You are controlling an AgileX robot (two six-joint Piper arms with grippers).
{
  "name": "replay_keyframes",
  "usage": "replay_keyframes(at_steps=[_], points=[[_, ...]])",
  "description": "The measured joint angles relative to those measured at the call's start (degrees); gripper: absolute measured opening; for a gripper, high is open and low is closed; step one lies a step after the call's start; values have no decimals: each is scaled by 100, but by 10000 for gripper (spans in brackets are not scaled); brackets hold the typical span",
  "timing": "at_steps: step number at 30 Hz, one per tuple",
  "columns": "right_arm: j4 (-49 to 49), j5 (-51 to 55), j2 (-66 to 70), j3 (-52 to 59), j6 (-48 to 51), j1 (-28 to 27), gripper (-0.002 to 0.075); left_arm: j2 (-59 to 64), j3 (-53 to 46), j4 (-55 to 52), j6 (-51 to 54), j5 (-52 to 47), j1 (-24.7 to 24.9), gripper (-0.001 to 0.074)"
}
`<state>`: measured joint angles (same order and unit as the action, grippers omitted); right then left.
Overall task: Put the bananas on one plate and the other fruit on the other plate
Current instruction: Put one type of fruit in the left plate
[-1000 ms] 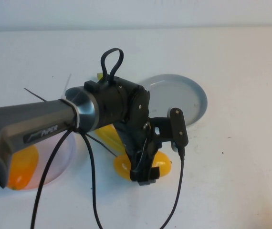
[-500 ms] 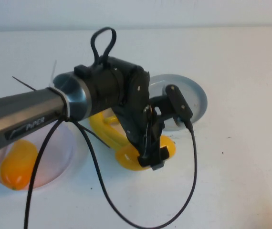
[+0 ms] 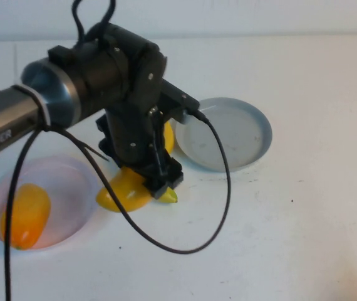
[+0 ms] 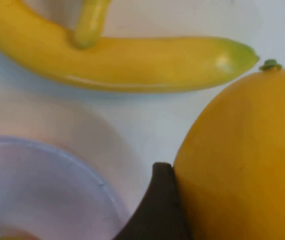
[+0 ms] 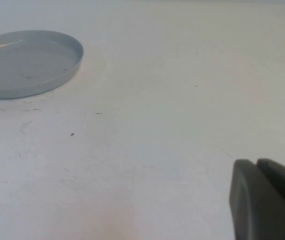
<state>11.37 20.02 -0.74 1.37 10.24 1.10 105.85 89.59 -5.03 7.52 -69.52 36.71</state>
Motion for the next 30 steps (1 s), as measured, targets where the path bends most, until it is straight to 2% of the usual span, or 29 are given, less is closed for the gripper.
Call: replay_keyframes(at_steps=[5,12,19,30], points=[[0,0,0,0,0,0,-17,-270,-117,-38,-211,-13,-558,550],[0,0,0,0,0,0,-17,-454,-803,-67,-522,268,-1257,550],[0,0,0,0,0,0,-17,-408,-1091,-67,-652,905,-1367,550],[0,0,0,0,0,0,-17,-83,-1101,-463,-993,944,-1467,550]])
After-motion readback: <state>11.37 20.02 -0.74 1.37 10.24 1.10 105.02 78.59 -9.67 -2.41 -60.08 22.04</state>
